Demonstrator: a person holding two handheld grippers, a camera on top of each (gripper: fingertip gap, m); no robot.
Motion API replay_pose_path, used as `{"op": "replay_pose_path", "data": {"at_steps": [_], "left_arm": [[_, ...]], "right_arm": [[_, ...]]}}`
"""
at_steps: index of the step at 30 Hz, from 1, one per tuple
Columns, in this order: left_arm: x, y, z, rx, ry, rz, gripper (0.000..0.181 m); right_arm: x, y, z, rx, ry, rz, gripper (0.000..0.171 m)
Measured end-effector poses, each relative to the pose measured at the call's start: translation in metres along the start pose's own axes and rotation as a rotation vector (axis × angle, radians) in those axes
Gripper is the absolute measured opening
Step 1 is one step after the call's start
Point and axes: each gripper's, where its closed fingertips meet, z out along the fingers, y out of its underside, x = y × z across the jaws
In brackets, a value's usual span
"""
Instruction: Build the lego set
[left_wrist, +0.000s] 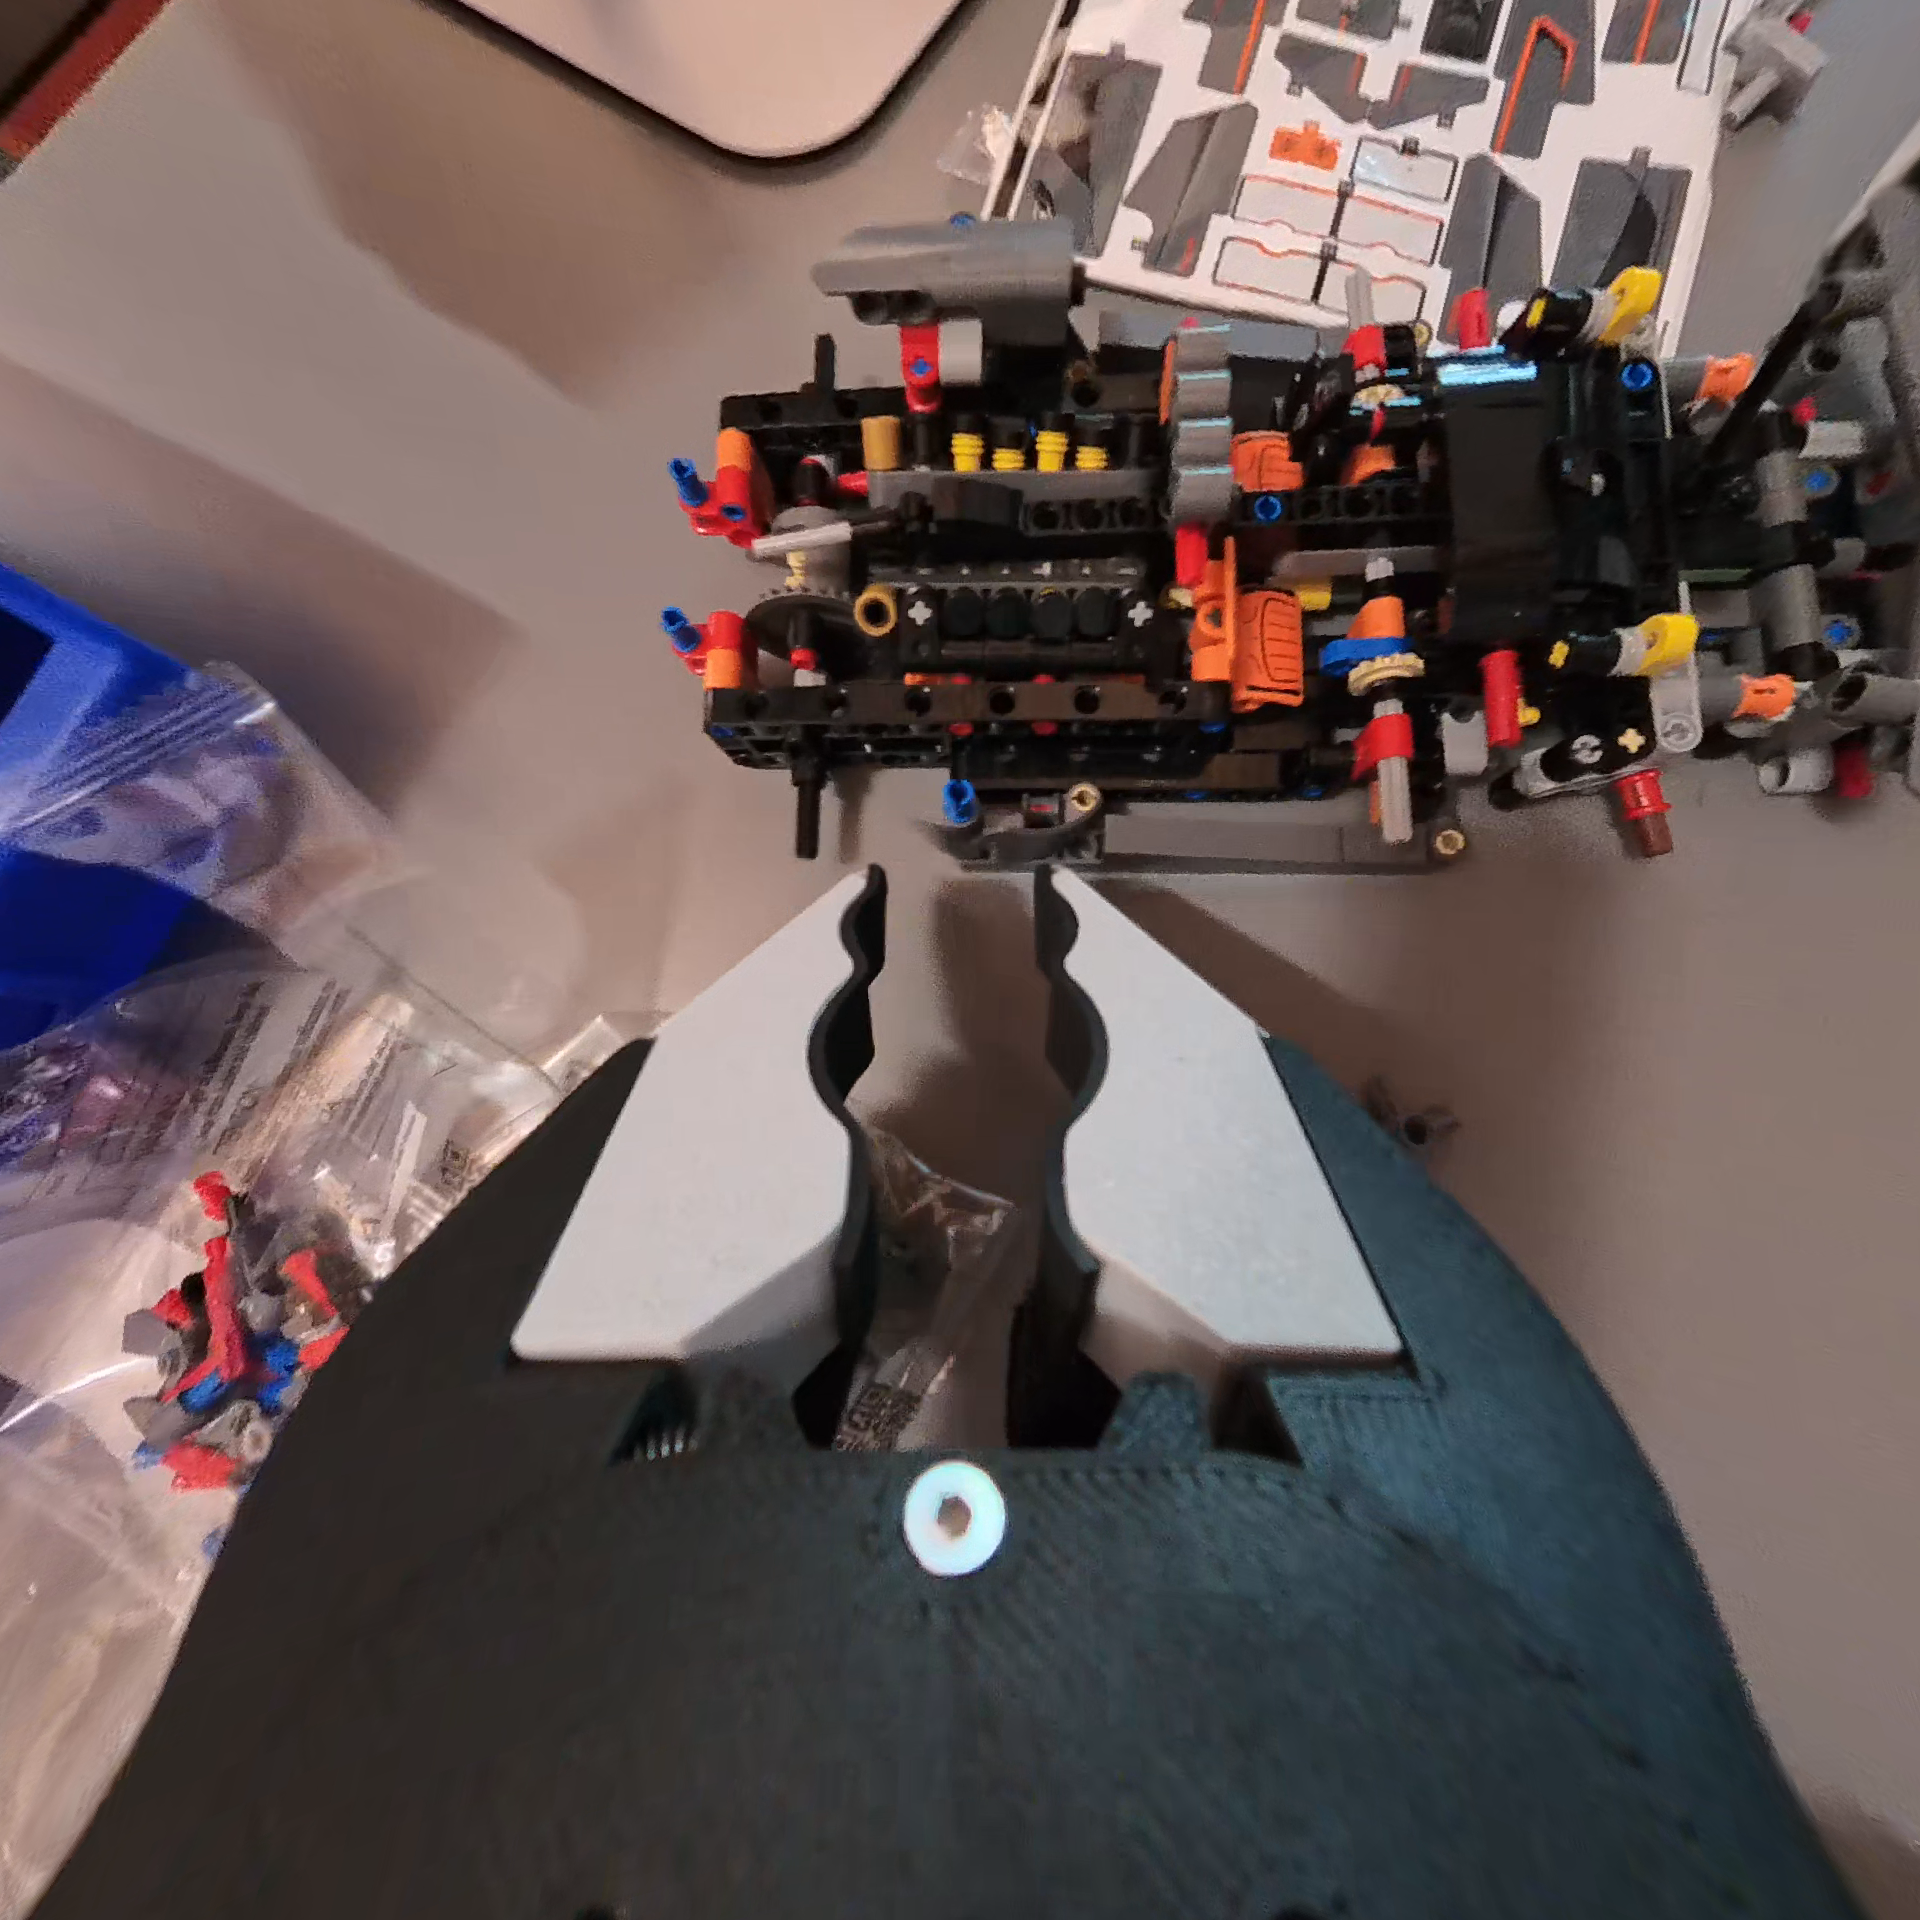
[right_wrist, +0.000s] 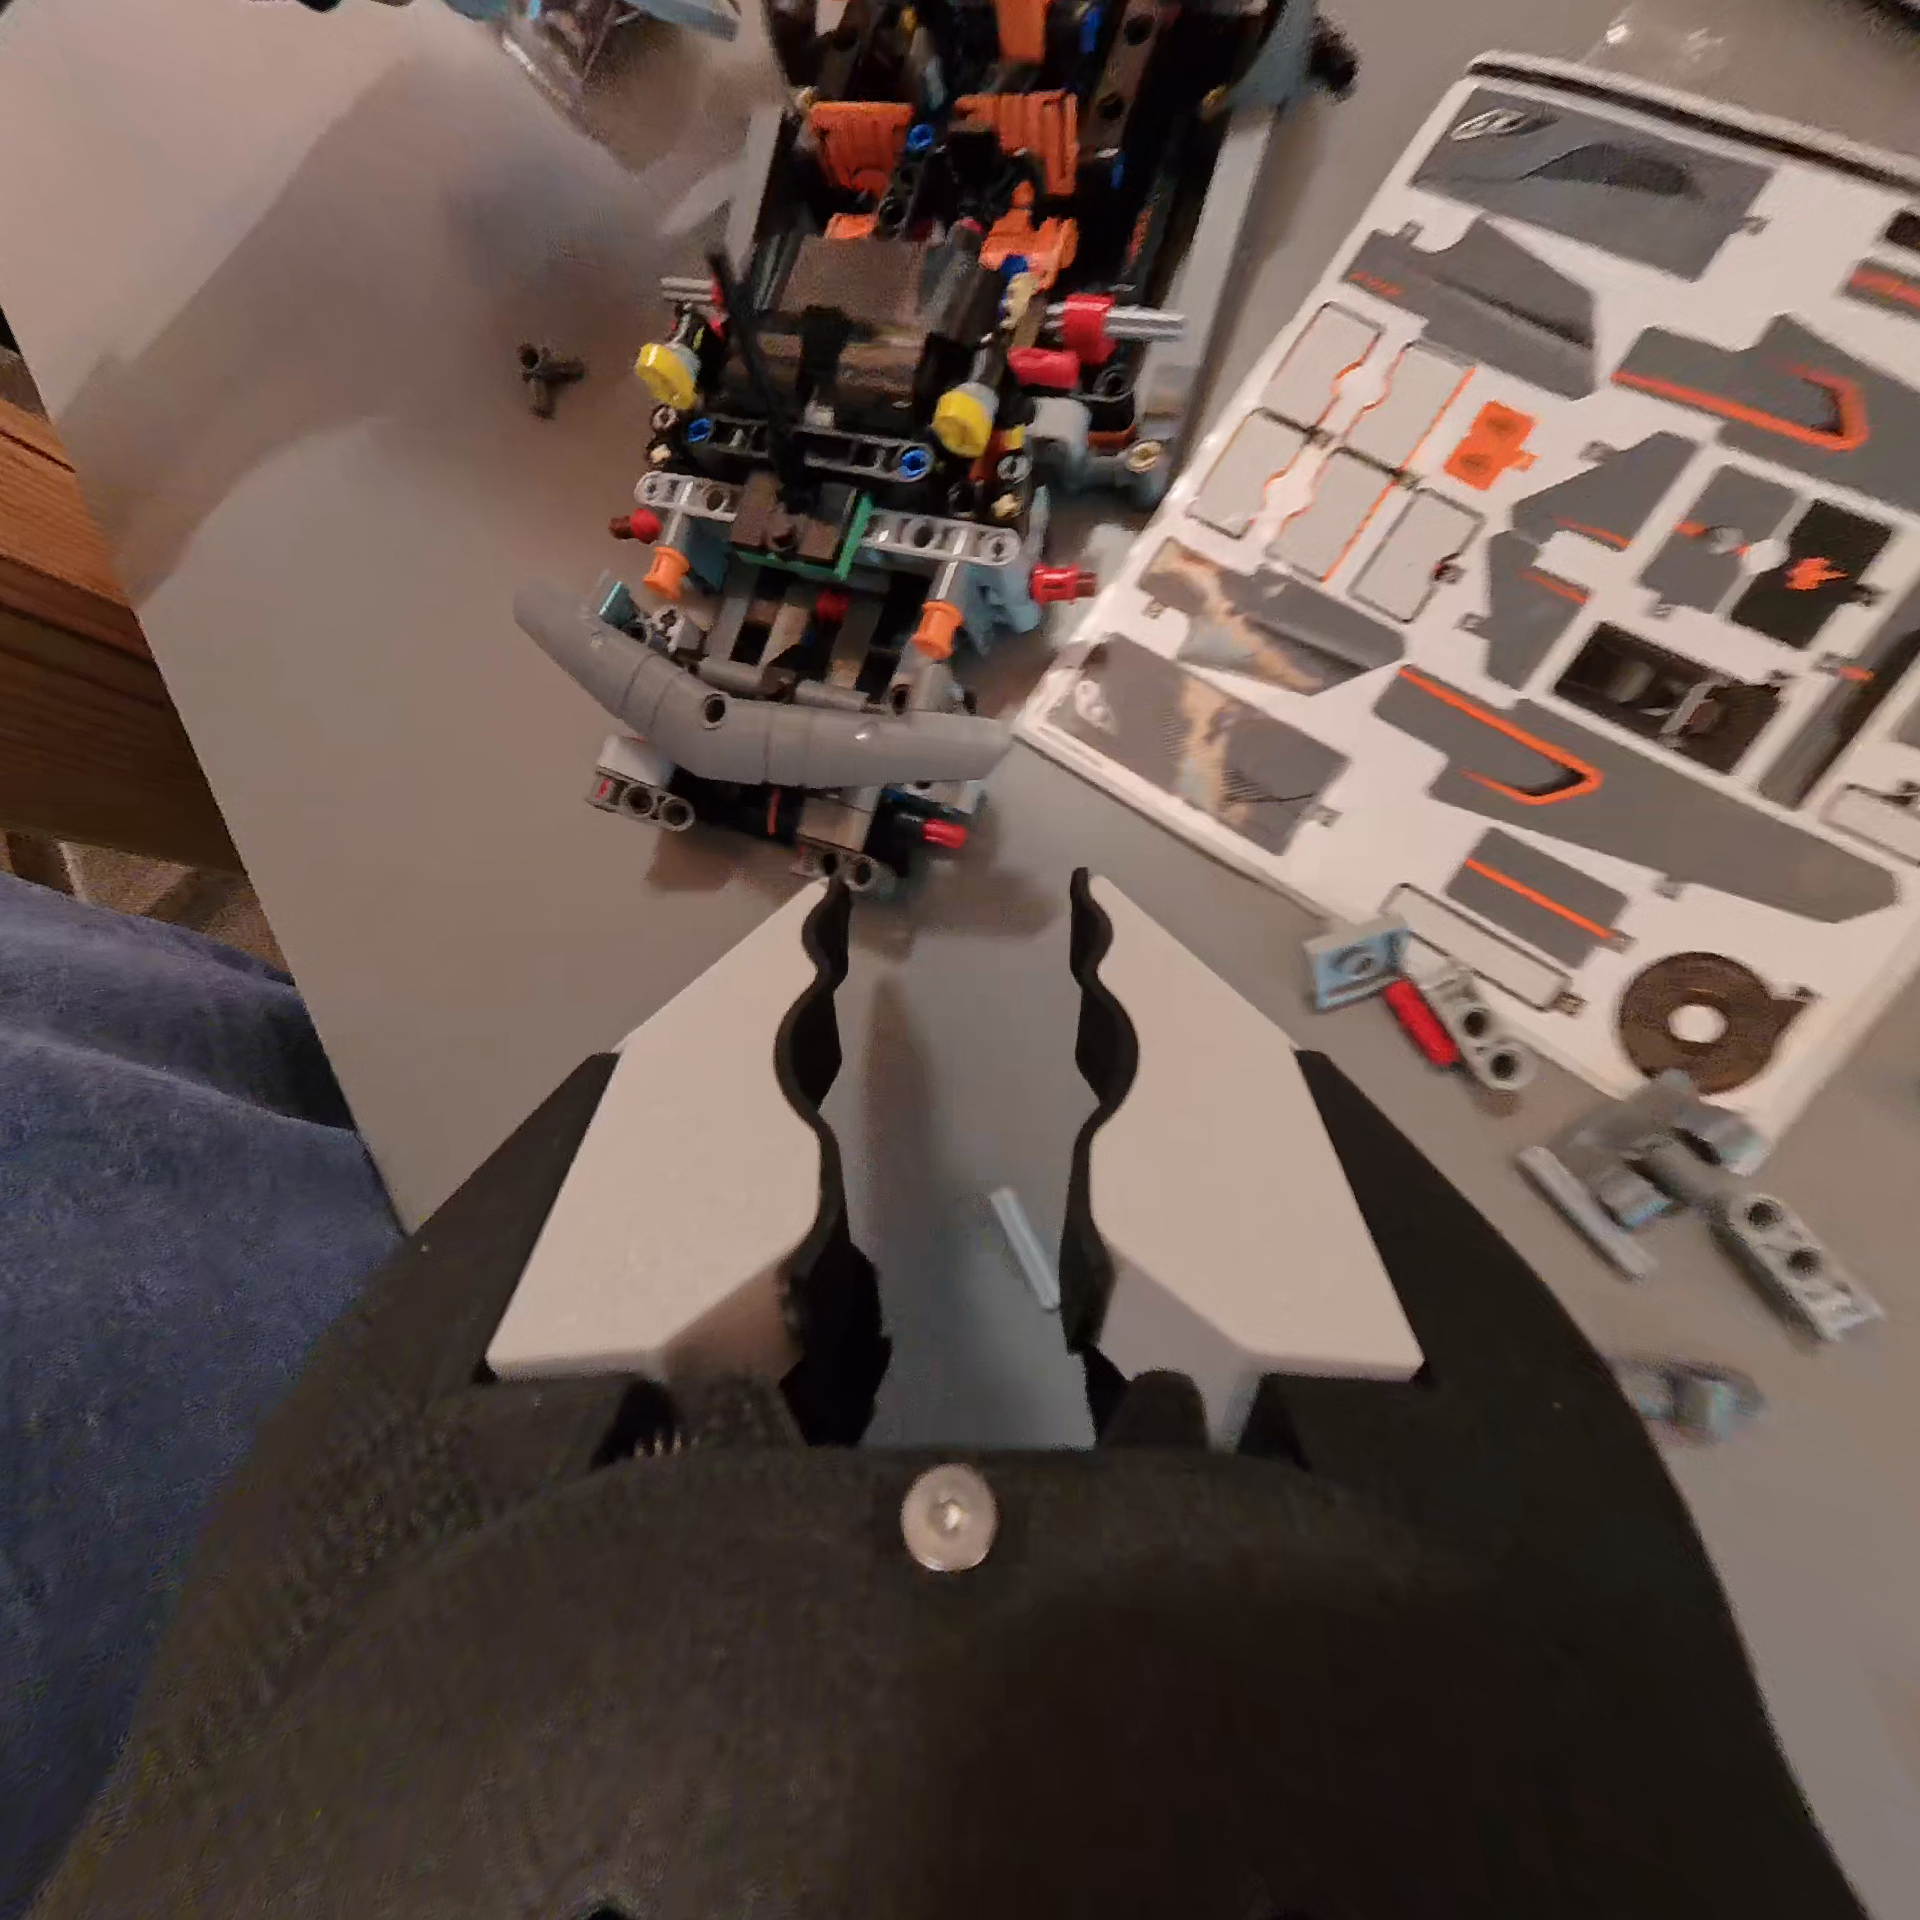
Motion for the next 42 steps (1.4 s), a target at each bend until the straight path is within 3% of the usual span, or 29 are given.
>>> {"op": "replay_pose_path", "data": {"at_steps": [6,11,18,23,26,32,42], "left_arm": [[-0.007,-0.013,-0.018,0.032,-0.023,-0.021,0.027],[0.025,-0.078,-0.036,0.163,0.034,0.023,0.024],[0.064,-0.15,0.013,0.07,0.07,0.165,0.022],[0.075,-0.139,0.078,-0.169,0.142,0.251,0.022],[0.079,-0.125,0.097,-0.265,0.149,0.296,0.017],[0.08,-0.109,0.113,-0.371,0.086,0.398,0.0],[0.086,-0.11,0.121,-0.362,0.095,0.394,0.0]], "right_arm": [[0.055,-0.023,-0.021,0.028,0.141,-0.038,0.047],[0.102,-0.042,-0.026,0.001,0.183,-0.039,0.057],[0.149,-0.044,-0.005,-0.081,0.168,0.047,0.072],[0.162,-0.049,0.001,-0.092,0.176,0.028,0.069],[0.165,-0.051,0.002,-0.093,0.185,0.021,0.063],[0.167,-0.052,0.003,-0.069,0.208,0.012,0.051],[0.17,-0.056,0.007,-0.028,0.227,-0.003,0.024]]}}
